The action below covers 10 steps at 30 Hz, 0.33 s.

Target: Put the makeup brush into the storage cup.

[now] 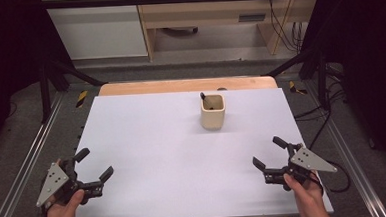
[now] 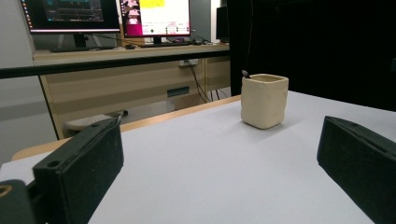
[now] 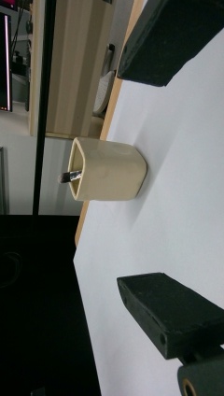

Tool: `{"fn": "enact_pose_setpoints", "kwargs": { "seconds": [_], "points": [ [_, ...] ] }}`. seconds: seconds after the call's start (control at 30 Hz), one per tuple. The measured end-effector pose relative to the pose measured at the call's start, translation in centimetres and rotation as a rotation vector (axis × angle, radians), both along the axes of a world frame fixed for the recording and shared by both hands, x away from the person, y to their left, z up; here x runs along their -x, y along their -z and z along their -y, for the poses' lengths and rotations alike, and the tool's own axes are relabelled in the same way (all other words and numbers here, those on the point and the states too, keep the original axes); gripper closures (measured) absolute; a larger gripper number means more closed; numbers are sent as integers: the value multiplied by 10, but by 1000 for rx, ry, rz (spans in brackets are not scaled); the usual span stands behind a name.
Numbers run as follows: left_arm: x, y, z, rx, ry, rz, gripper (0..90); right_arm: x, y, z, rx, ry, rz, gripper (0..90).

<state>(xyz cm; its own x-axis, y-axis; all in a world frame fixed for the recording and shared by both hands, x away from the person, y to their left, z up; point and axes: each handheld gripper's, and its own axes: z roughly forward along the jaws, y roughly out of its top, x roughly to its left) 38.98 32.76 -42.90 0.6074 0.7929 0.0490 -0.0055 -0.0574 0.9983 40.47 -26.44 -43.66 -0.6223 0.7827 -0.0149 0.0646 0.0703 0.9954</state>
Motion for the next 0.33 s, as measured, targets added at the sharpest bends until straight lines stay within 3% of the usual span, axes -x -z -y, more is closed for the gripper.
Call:
{"fn": "enact_pose_setpoints", "kwargs": {
  "seconds": [0.33],
  "points": [
    [0, 1, 3, -19, 1, -2, 0, -3, 11, 8, -13, 22, -6, 28]
  ]
}}
